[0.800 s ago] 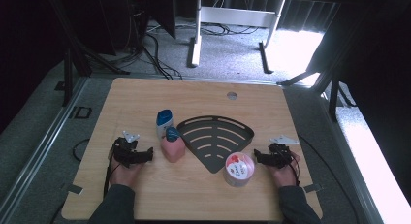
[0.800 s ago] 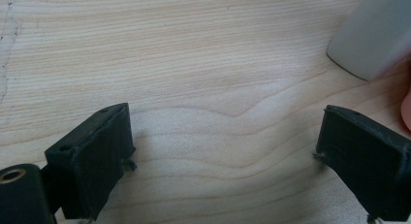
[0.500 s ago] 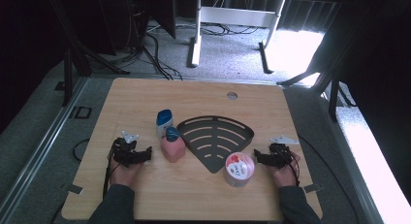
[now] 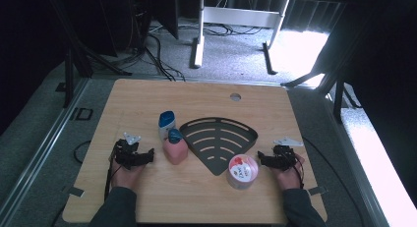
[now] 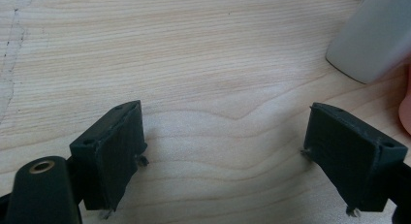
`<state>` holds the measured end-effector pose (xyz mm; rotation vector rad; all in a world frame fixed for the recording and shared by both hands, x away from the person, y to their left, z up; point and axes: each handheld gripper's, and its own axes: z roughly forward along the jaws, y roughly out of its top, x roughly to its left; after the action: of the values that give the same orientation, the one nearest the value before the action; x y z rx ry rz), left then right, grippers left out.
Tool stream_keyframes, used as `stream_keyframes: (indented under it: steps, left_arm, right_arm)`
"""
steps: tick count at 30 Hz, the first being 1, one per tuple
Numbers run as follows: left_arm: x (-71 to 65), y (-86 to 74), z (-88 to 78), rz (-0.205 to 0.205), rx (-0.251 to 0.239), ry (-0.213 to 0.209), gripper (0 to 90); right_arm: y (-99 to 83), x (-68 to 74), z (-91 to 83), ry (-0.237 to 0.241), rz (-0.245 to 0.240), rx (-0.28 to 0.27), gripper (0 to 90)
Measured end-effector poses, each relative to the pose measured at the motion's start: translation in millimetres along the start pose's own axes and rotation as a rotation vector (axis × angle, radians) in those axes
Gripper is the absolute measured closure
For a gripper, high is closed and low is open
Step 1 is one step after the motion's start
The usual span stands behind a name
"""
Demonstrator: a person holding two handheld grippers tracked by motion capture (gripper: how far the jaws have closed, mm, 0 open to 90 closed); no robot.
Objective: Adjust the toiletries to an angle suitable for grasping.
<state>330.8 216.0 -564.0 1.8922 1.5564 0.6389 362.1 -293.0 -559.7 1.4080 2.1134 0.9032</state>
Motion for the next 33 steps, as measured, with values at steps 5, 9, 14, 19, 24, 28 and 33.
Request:
stream_keyframes:
  steps: [5, 9, 14, 19, 24, 28, 33]
  left_arm:
    - [0.3, -0.2, -0.6, 0.017, -0.003, -0.015, 16.8]
    - [-0.3, -0.1, -0.9, 0.025, 0.001, -0.023, 16.6]
    - [-2.1, 0.4, -3.1, 0.025, 0.010, -0.022, 20.1]
    - [-6.0, 0.7, -6.4, 0.040, 0.009, -0.038, 26.7]
    - [-9.5, 0.2, -10.9, 0.051, 0.004, -0.065, 27.0]
    - [-12.3, -1.9, -16.1, 0.060, -0.001, -0.075, 27.2]
    - [-19.7, -7.2, -30.1, 0.085, -0.026, -0.095, 31.1]
  right_arm:
    - [-0.1, 0.0, -0.1, 0.001, 0.000, 0.000, 17.5]
    - [-0.9, -0.7, -1.3, -0.002, 0.004, -0.005, 20.6]
    - [-1.5, -1.1, -3.0, -0.010, 0.010, -0.009, 25.8]
    - [-1.9, -0.1, -5.7, -0.002, 0.009, -0.004, 31.1]
    - [-2.1, 2.1, -8.1, 0.010, -0.010, 0.006, 34.7]
    - [-2.6, 4.0, -10.1, 0.018, -0.022, 0.015, 37.1]
    - [-4.0, 8.2, -14.8, 0.038, -0.047, 0.027, 41.1]
